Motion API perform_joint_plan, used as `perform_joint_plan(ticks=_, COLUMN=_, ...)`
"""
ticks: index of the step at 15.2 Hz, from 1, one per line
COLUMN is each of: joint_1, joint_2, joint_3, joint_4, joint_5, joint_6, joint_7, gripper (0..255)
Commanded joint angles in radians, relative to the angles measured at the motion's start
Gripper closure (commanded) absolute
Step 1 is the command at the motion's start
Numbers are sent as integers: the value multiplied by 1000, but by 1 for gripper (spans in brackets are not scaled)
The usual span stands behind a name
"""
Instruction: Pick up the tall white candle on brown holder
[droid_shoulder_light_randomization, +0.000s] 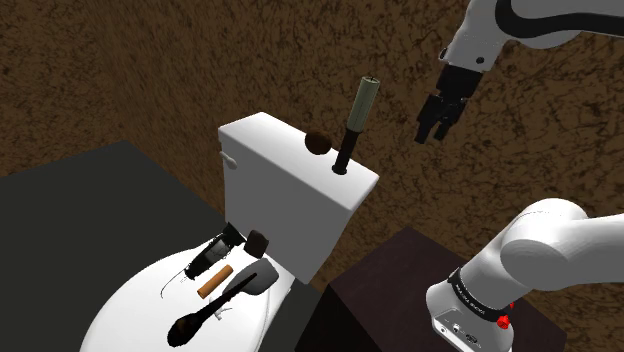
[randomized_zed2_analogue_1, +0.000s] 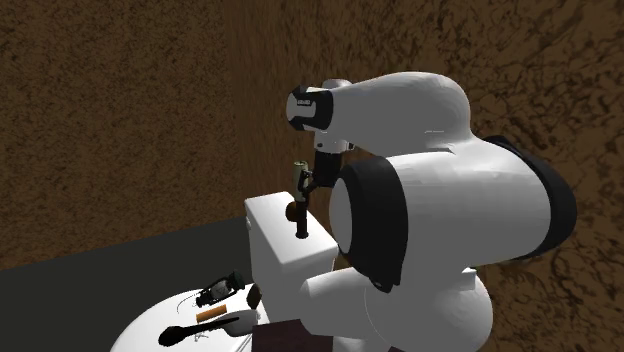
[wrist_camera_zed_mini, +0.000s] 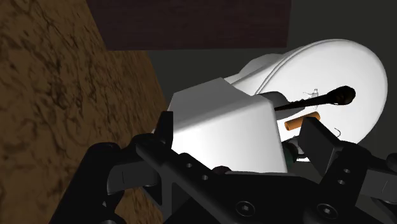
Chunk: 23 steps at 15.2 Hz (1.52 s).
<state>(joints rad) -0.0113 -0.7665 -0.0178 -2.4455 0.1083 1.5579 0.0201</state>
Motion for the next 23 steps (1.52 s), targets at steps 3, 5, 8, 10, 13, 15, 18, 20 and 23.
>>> perform_joint_plan(ticks=3, joint_1=-1, joint_2=81, joint_3=19, joint_4=82, joint_5=7, joint_6=-3, joint_7=36, gripper=0)
perform_joint_plan(ticks=5, joint_1=-3, joint_2=161, joint_3=36, joint_4=167, joint_5=11, joint_6=-11, joint_7=73, gripper=0)
perform_joint_plan(ticks=8, joint_1=-7, joint_2=281, joint_3=59, joint_4=304, joint_5=11, joint_6=-32, joint_7=128, gripper=0)
perform_joint_plan(ticks=10, joint_1=-9, joint_2=361, joint_3=73, joint_4=401, joint_5=8, joint_6=-53, joint_7=166, gripper=0)
perform_joint_plan(ticks=13, joint_1=-12, joint_2=484, joint_3=90, joint_4=559, joint_5=-1, joint_6=-93, joint_7=223, gripper=0)
perform_joint_plan(ticks=15, joint_1=-12, joint_2=569, joint_3=100, joint_4=674, joint_5=-10, joint_6=-127, joint_7=261, gripper=0)
perform_joint_plan(ticks=18, joint_1=-11, joint_2=679, joint_3=110, joint_4=828, joint_5=-23, joint_6=-177, joint_7=308, gripper=0)
perform_joint_plan(ticks=20, joint_1=-10, joint_2=670, joint_3=110, joint_4=791, joint_5=-23, joint_6=-148, joint_7=305, gripper=0)
perform_joint_plan(ticks=23, joint_1=-10, joint_2=660, joint_3=110, joint_4=738, joint_5=-22, joint_6=-106, joint_7=302, gripper=0)
